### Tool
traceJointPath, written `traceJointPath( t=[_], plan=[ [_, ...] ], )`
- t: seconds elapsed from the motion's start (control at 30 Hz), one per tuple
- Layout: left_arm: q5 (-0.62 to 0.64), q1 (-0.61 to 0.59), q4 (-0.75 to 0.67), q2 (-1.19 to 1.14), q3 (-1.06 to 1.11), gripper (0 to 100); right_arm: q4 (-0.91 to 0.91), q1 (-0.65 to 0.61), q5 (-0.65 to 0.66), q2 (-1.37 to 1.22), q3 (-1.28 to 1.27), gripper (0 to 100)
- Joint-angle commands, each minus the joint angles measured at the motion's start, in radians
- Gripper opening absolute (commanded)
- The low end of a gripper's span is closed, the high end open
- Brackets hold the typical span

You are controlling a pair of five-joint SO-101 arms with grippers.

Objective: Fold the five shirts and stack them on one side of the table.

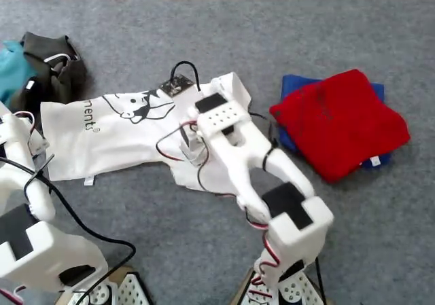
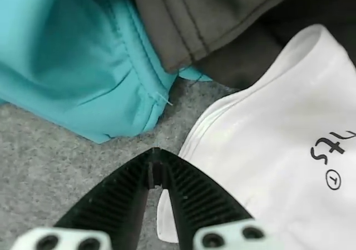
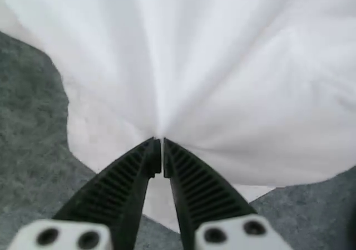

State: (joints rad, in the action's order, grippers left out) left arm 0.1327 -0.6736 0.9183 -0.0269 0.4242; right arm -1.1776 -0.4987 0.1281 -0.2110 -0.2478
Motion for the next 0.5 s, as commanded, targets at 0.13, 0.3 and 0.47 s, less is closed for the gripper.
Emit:
traceJointPath(
  t=[0.13,0.3,0.47],
  plan=[
    [-0.008,0.016,-0.008,0.02,-0.01,3,0.204,0.169,-0.003,0.16,0.035,3.3],
    [-0.006,0.088,-0.008,0.02,-0.073,3,0.252,0.222,-0.003,0.096,0.176,3.3],
    [0.0,0.165,-0.029,-0.021,-0.176,3,0.253,0.222,-0.003,-0.048,0.312,5.4]
  ],
)
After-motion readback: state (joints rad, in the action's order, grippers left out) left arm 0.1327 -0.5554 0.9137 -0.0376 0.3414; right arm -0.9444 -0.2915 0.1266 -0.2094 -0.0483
